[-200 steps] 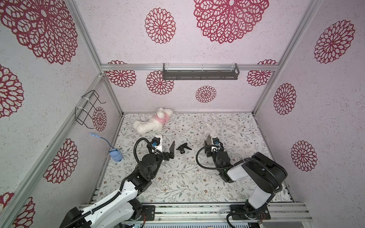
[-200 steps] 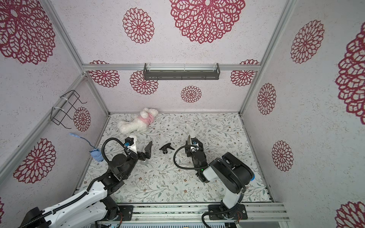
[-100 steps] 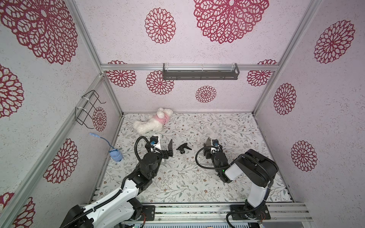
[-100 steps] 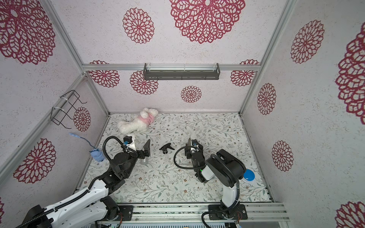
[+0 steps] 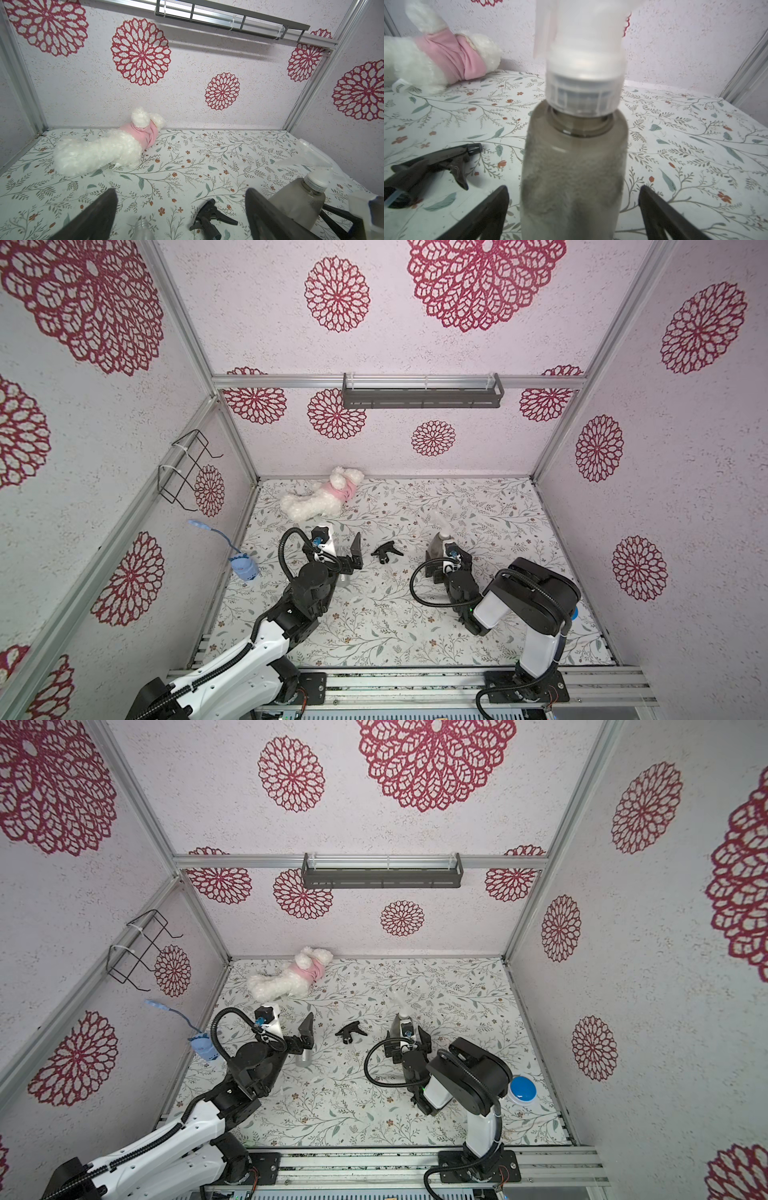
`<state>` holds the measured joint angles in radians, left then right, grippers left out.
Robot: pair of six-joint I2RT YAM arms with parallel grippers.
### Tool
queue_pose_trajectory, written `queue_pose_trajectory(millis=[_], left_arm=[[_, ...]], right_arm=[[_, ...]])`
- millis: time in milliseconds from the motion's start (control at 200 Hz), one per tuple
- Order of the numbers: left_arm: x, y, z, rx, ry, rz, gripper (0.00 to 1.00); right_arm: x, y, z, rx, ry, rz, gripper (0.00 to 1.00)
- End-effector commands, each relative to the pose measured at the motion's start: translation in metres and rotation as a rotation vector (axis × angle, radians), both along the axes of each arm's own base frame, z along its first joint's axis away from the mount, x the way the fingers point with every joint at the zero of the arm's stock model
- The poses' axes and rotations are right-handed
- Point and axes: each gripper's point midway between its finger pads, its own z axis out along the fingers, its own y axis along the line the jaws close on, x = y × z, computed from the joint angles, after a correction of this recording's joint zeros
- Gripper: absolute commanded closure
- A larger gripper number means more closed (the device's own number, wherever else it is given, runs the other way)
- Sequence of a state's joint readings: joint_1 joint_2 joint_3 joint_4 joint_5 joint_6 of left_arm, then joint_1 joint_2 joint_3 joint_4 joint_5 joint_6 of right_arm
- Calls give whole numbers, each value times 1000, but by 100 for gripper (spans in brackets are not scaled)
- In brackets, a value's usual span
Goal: Attach spray nozzles to spray bottles
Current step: Place the spray bottle at the center of the board, then pick up the spray bottle from the center of the board.
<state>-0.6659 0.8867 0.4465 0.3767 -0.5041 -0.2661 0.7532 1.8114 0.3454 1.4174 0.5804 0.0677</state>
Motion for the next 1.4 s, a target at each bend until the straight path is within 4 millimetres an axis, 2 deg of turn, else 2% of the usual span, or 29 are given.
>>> queue_pose_trajectory(millis=[0,90,260,385,505,610,681,751,806,846,906,961,1076,1116,1176,1381,1391], left_arm=[[-1,6,15,-54,-10,22,3],[-2,9,19,-60,5,35,3],[-7,18,28,-108,27,63,3],[-14,24,35,-150,37,72,3],[-20,31,46,-172,52,85,3],[-26,40,57,-176,74,116,3],[-30,47,65,-173,85,138,3],[-36,56,73,-182,97,161,3],[-41,63,80,-187,100,179,3],[-45,69,82,-192,101,198,3],[-50,76,86,-196,95,215,3],[-55,83,87,-204,97,235,3],[-61,92,85,-205,110,266,3],[-65,97,83,-208,120,289,3],[-71,108,78,-213,142,335,3],[-90,129,72,-241,132,381,3],[-90,129,71,-242,132,380,3]], right_arm=[[-9,-9,24,2,-51,-43,1],[-19,-17,34,26,-56,-54,1],[-42,-41,41,17,-21,-98,1],[-63,-47,53,-5,19,-89,1],[-81,-50,86,26,22,-59,7],[-92,-42,128,44,17,-28,15],[-96,-23,156,42,37,1,22],[-100,9,180,-10,79,45,29],[-105,36,195,-62,94,49,29],[-116,62,207,-96,104,87,30],[-123,87,222,-134,122,91,30],[-127,112,228,-144,164,124,30],[-133,175,218,-140,297,265,30],[-132,192,216,-154,338,275,30],[-127,217,201,-192,410,293,28],[-106,279,153,-87,657,440,28],[-95,276,150,-77,668,425,28]])
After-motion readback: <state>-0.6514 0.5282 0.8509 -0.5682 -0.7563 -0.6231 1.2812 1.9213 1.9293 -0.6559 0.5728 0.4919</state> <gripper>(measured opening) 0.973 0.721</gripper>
